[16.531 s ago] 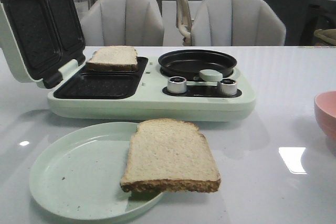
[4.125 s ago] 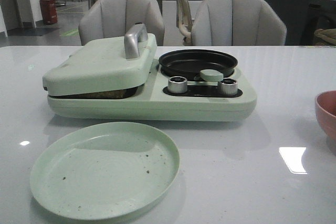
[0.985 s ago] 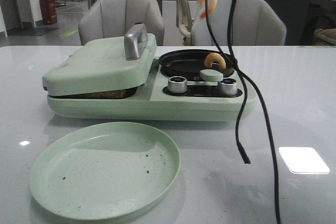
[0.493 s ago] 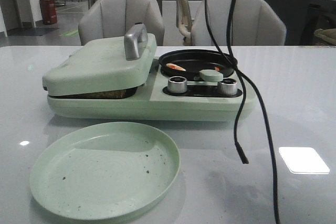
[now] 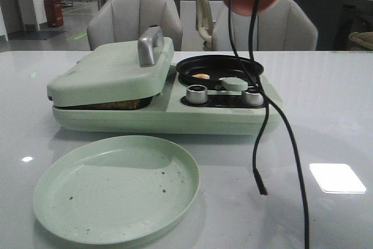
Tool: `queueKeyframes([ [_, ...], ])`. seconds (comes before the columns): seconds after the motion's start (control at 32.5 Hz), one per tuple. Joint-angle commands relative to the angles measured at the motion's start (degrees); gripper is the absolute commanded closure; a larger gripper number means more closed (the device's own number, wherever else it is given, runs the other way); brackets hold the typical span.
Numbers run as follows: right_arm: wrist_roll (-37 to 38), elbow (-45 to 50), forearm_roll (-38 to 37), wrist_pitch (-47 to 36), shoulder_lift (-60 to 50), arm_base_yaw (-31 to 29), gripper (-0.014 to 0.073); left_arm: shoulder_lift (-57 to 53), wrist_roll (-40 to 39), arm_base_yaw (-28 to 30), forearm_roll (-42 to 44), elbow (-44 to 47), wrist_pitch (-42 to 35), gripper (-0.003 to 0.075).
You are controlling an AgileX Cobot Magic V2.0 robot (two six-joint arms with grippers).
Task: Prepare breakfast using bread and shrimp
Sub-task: 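Lower the empty pink bowl back onto the table, open right gripper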
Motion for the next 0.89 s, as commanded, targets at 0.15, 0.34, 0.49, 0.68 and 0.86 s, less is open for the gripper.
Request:
queueKeyframes([
  [0.15,-2.98,-0.67,26.62,10.79,-11.64,-6.5,0.0549,-0.86,-0.3,-0.35,-2.11,-1.46,-2.91,0.0619],
  [0.34,-3.25,7.95,45.3,6.33,-19.05,-16.41,0.0549,-0.86,-0.3,-0.35,-2.11,-1.46,-2.91,0.0619],
  [0.49,-7.24,19.06,56.39,0.75,-24.35,-24.87,0.0549,-0.86,-0.3,-0.35,-2.11,-1.46,-2.91,0.0619],
  [0.68,-16.22,33.22,72.35,-9.1,-27.31,-36.21,0.0549,-0.86,-0.3,-0.35,-2.11,-1.46,-2.91,0.0619],
  [0.86,-23.56,44.12,85.25,-19.83,-27.21,-44.8,0.0549,-0.86,-0.3,-0.35,-2.11,-1.46,-2.91,0.0619],
])
